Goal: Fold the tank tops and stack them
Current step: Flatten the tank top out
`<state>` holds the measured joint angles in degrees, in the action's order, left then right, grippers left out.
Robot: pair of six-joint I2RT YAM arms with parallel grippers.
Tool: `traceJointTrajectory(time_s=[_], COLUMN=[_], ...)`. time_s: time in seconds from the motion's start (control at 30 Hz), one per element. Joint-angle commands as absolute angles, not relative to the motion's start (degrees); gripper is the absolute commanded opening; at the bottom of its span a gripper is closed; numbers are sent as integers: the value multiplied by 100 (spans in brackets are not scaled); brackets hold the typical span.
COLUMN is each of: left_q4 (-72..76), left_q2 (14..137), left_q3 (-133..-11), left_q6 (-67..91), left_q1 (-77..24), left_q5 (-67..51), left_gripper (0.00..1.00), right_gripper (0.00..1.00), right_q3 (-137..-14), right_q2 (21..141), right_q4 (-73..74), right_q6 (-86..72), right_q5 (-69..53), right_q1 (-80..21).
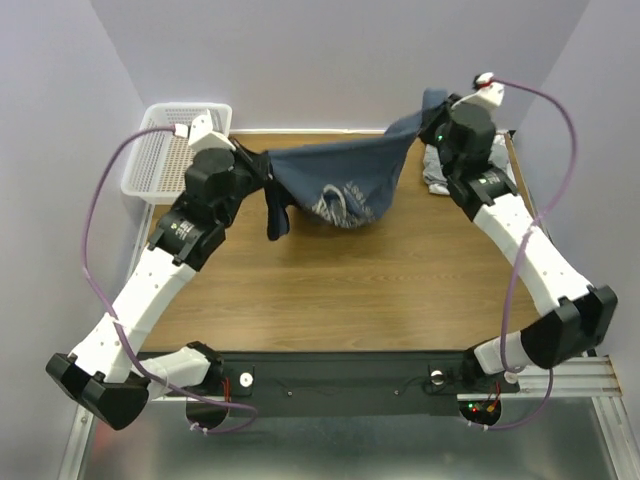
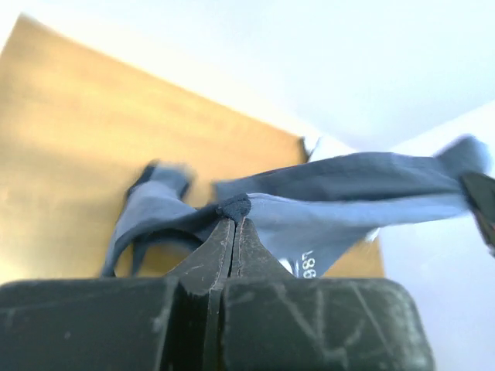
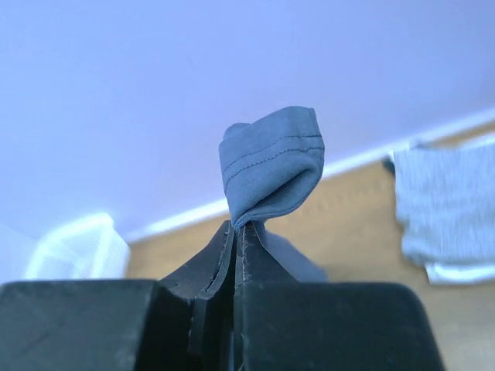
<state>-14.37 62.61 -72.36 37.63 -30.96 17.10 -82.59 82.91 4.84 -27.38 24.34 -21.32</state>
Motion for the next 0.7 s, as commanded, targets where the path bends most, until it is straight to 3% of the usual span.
traceJointTrajectory(time_s=[0.0,0.4,0.5,0.67], left_q4=[-1573,-1600,-1459,-889], left_q2=[6477,6487,6188,5644], left_q3=[-8075,-8965,-8974,-9000], left_q6=[3121,2857,2769,2497], left_q1=[-3024,-2760,-2760,-2760], left_q5=[1960,2206,2416,3303], left_gripper=[0,0,0,0], right_gripper=[0,1,0,1], right_q3=[-8604,-8666,-8499,-8411], right_q2=[7938,7182,6760,6162], right_q4=[360,378,387,536], right_q6=[-2329,-2057,-2048,-2634], right_q5=[2891,2804,2208,117], right_q1=[-2092,-2092,-2092,-2101])
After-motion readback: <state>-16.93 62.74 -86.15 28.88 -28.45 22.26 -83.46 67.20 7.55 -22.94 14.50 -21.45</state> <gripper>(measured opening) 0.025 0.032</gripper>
